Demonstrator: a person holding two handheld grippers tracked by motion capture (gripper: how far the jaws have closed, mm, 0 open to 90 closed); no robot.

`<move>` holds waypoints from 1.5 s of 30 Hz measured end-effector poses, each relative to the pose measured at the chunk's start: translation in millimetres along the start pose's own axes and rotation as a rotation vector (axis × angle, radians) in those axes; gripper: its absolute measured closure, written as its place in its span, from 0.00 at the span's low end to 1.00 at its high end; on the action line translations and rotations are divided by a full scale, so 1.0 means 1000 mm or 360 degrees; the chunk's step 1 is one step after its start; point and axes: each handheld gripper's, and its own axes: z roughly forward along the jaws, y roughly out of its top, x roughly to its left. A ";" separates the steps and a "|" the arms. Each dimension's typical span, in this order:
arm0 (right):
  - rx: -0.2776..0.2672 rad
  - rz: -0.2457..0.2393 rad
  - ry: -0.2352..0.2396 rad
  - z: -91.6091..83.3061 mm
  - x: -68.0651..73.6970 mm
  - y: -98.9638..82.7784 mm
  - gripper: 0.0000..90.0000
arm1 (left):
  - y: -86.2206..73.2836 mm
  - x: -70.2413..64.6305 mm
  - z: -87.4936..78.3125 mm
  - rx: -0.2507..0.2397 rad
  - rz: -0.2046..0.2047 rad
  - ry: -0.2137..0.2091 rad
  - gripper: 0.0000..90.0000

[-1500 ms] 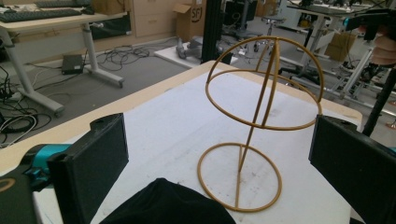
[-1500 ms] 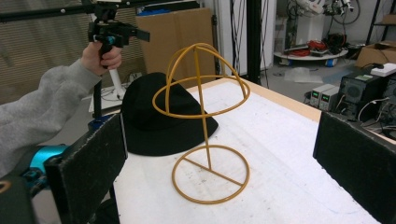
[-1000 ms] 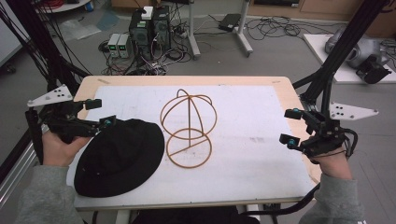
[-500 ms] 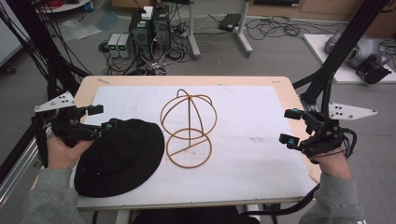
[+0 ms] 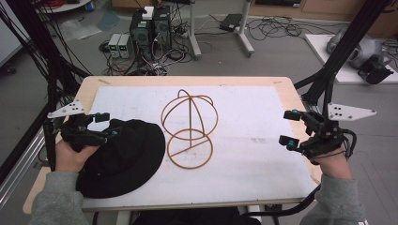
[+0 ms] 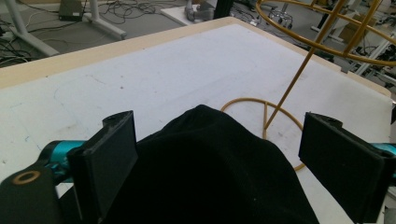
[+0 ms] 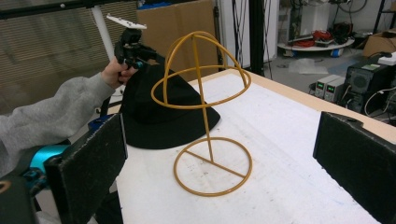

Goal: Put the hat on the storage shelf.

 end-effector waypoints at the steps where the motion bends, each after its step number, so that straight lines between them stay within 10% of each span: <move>1: 0.0000 0.0000 0.0000 0.000 0.000 0.000 0.02 | -0.001 0.000 0.000 -0.0004 0.0004 0.0002 0.14; 21: 0.0026 0.0016 -0.0010 0.001 -0.002 -0.002 0.02 | -0.005 0.004 0.000 0.0030 0.0005 -0.0005 0.31; 35: 0.0049 0.0033 -0.0022 0.004 -0.005 -0.004 0.02 | -0.007 0.006 0.001 0.0083 0.0006 -0.0083 0.82; 45: 0.0060 0.0026 -0.0019 0.006 -0.005 -0.004 0.02 | -0.007 0.006 0.002 0.0101 -0.0006 -0.0115 0.95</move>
